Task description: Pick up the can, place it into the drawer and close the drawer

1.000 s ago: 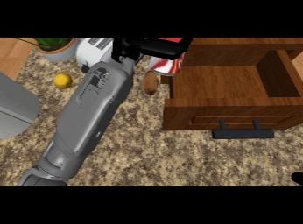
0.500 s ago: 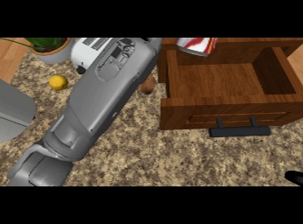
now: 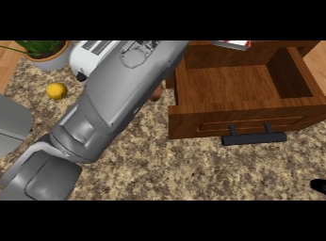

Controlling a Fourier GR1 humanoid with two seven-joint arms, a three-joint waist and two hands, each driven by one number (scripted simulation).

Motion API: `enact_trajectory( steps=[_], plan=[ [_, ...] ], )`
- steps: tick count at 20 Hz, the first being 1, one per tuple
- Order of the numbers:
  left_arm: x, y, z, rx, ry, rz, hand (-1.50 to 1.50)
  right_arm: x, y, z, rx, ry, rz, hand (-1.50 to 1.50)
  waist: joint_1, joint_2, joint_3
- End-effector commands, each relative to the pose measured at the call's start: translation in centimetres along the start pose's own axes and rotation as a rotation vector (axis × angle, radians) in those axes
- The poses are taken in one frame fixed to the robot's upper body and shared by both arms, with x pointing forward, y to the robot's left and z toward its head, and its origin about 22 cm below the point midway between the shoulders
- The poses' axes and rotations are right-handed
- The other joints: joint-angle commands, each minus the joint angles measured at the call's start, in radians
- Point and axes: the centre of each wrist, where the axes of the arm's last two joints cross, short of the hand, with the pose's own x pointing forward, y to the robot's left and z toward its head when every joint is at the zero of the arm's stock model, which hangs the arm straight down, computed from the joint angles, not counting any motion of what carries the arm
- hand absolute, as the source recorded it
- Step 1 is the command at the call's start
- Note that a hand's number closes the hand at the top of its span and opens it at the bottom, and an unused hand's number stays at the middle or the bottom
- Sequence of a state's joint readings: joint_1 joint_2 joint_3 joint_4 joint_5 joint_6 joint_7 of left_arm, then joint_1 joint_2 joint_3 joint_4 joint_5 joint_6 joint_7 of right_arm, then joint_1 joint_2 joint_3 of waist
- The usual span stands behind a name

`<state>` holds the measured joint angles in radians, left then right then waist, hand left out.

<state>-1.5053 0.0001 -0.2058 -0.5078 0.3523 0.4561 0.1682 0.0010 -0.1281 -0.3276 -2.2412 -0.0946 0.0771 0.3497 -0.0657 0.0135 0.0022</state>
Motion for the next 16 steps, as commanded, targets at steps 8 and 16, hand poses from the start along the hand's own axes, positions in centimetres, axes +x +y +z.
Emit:
enact_trajectory(
  steps=[8, 16],
  plan=[
    [0.5, -0.8, -0.7, 0.134, -0.007, -0.058, -1.5, 0.4, 0.9, -1.0, 0.037, -0.009, 0.014, -1.5, -0.03, 0.013, 0.001],
    [-1.0, -0.5, -0.7, 0.208, -0.028, -0.075, -1.5, 2.0, 0.4, -1.0, 0.059, -0.07, 0.079, -1.5, -0.049, 0.012, 0.001]
  ],
)
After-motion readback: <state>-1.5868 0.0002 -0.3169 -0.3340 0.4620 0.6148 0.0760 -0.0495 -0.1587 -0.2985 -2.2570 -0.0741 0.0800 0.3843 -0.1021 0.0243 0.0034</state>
